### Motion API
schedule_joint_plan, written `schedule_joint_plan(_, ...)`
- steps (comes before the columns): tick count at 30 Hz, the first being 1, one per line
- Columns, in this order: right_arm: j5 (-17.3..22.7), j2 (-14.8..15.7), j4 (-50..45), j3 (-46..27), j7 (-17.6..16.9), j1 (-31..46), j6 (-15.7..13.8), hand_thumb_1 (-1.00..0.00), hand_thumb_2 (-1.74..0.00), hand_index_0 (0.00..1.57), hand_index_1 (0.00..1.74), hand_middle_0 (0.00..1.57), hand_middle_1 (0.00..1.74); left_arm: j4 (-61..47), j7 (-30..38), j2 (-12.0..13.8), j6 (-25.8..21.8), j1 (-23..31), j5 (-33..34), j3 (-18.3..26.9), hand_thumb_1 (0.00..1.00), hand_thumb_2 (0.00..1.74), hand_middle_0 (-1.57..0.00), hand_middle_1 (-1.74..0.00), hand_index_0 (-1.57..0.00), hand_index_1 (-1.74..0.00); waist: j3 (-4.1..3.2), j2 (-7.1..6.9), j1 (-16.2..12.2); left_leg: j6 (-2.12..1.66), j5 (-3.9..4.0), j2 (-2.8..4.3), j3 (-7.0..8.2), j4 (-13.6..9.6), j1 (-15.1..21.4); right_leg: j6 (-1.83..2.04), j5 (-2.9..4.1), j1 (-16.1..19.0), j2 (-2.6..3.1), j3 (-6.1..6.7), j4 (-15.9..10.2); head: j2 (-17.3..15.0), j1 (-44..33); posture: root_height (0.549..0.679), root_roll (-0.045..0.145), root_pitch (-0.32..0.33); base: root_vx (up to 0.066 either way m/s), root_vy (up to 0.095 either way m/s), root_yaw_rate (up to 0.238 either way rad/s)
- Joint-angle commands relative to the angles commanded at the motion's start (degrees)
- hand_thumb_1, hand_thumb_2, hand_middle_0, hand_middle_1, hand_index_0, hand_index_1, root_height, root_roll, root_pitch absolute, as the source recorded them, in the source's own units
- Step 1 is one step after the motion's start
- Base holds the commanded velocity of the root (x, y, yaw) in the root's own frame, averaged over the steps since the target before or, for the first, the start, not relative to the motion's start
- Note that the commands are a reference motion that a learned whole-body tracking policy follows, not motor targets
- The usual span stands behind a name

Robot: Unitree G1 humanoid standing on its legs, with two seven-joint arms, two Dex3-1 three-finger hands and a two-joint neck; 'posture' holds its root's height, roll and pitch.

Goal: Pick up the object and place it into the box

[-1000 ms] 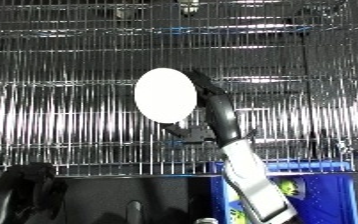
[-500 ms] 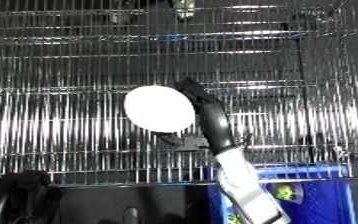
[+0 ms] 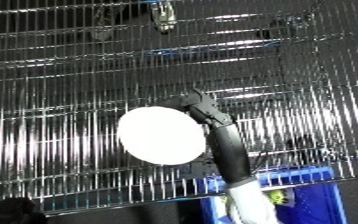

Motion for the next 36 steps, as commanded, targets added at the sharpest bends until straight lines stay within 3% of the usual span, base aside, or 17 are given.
schedule_joint_plan(9, 1.3, -1.0, -4.5, -5.7, -4.2, 10.4, -3.4, -0.95, -1.65, 1.49, 1.65, 1.49, 1.65, -1.4, -0.8, 1.3, -0.2, 4.1, -0.3, 3.9, 1.0, 1.74, -1.57, -1.74, -1.57, -1.74, 0.0, -0.64, -3.4, 0.19, -1.34, 1.47, 1.22, -0.3, 3.5, 0.14, 0.53, 3.5, 0.51, 1.62, -2.3, 0.3, 8.6, 0.616, 0.045, 0.145, -0.015, 0.005, -0.227)
schedule_joint_plan(16, 3.9, -1.1, -4.6, -10.0, -7.8, 16.8, -7.1, -0.95, -1.65, 1.49, 1.65, 1.49, 1.65, -2.4, -1.3, 2.1, -0.4, 5.9, -1.3, 5.8, 1.0, 1.74, -1.57, -1.74, -1.57, -1.74, 0.0, -0.13, -6.1, 0.22, -1.86, 2.08, 2.75, -1.7, 6.5, 0.11, 1.01, 6.4, 0.99, 3.37, -4.9, 0.5, 16.7, 0.624, 0.056, 0.127, -0.017, 0.03, -0.204)
schedule_joint_plan(21, 3.9, -1.9, -3.6, -13.1, -9.7, 20.1, -8.6, -0.95, -1.65, 1.49, 1.65, 1.49, 1.65, -2.9, -0.5, 0.7, -1.5, 7.0, -1.9, 5.9, 1.0, 1.74, -1.57, -1.74, -1.57, -1.74, 0.0, 0.93, -8.5, 0.05, -1.88, 2.22, 4.29, -3.6, 9.2, 0.01, 1.43, 8.1, 0.95, 4.75, -7.1, 0.6, 24.6, 0.63, 0.069, 0.119, -0.006, 0.115, -0.228)
schedule_joint_plan(26, 5.6, -3.3, -2.9, -17.5, -9.5, 24.8, -10.9, -0.95, -1.65, 1.49, 1.65, 1.49, 1.65, -3.0, -0.1, -1.2, -3.3, 9.3, -2.9, 6.3, 1.0, 1.74, -1.57, -1.74, -1.57, -1.74, 0.0, 2.43, -11.2, -0.24, -1.76, 2.46, 6.13, -5.6, 12.1, -0.13, 1.21, 9.7, 1.07, 6.16, -8.3, 0.5, 30.4, 0.634, 0.081, 0.109, 0.036, 0.157, -0.232)
schedule_joint_plan(32, 7.0, -3.3, -2.4, -22.0, -10.4, 30.4, -16.0, -0.95, -1.65, 1.49, 1.65, 1.49, 1.65, -3.6, -0.4, -2.6, -4.3, 11.5, -3.6, 6.4, 1.0, 1.74, -1.57, -1.74, -1.57, -1.74, 0.0, 3.9, -13.7, -0.4, -1.9, 2.52, 8.15, -7.4, 14.8, -0.02, 1.24, 10.8, 1.19, 7.51, -9.6, 1.1, 33.9, 0.637, 0.091, 0.104, 0.032, 0.1, -0.12)
schedule_joint_plan(36, 8.8, -3.0, -1.4, -23.4, -10.3, 32.2, -16.9, -0.95, -1.65, 1.49, 1.65, 1.49, 1.65, -3.6, -0.7, -2.9, -4.5, 11.6, -4.2, 6.4, 1.0, 1.74, -1.57, -1.74, -1.57, -1.74, 0.0, 4.51, -14.9, -0.34, -2.01, 2.28, 8.86, -8.2, 16.1, 0.05, 1.44, 11.2, 1.39, 8.11, -10.4, 1.5, 35.0, 0.638, 0.095, 0.104, 0.014, 0.06, -0.082)
